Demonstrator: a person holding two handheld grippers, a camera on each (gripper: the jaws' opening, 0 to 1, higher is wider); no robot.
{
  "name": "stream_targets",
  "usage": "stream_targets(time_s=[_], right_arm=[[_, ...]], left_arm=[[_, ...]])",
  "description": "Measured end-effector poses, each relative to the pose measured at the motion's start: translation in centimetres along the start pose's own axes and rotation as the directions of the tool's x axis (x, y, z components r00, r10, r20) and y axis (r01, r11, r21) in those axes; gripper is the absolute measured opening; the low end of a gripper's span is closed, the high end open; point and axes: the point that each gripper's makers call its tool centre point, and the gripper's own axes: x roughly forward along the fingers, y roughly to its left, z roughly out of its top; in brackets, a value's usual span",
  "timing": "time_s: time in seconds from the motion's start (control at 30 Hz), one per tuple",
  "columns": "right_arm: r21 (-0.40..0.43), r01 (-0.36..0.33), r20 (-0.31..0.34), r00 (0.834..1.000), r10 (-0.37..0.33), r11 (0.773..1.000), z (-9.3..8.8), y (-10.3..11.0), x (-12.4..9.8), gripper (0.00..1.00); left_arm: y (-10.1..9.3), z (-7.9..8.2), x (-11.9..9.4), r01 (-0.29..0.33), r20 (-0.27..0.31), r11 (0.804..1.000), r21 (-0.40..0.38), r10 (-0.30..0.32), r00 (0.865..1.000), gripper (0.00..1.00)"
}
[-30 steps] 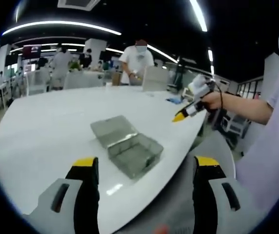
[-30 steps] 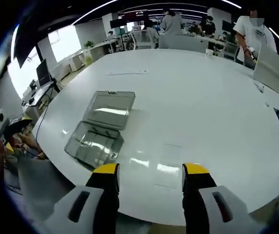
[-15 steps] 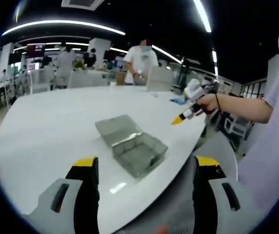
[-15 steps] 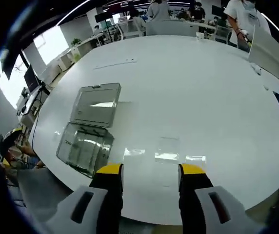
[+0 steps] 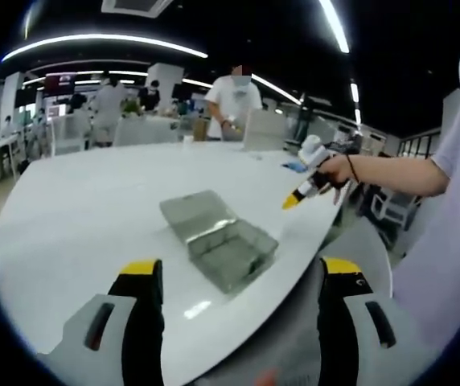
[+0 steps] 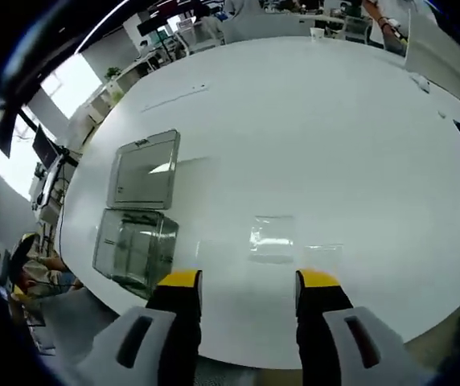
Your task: Insert the divider into the dual guide fixture by aligning both edges with the guide slots and pushing it downward to the bottom, including one-sided entry, uneven engagement, binding, and posture correction.
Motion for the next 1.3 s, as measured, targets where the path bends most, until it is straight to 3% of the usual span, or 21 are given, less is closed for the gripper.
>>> stream_targets(time_s=[0.1,0.7,1.0,1.3], right_arm=[[0.033,-0.009,-0.045,0.999,0.011,0.999,-0.3,-0.5,0.8,0.42],[0.128,-0.062,-0.110,0.991,0.076,0.990,0.0,-1.4,3.5,0.45],[0.155,-0.052,-0.175,0.981,0.079,0.987,-2.0,0.3,3.3,0.44],[0.139,-0.052,-0.184,0.980,0.077,0.989,-2.1,0.8,3.2,0.42]], left_arm=[[0.1,0.1,-0.2,-0.009,0.000,1.000,0.004,0.009,1.000,0.77],[0.8,0.3,-1.7,-0.076,0.023,0.997,-0.019,0.076,0.997,0.77],[0.8,-0.3,-2.1,-0.101,0.023,0.994,-0.036,0.102,0.995,0.77],[0.4,-0.2,-2.0,-0.104,0.030,0.994,-0.040,0.105,0.994,0.77]])
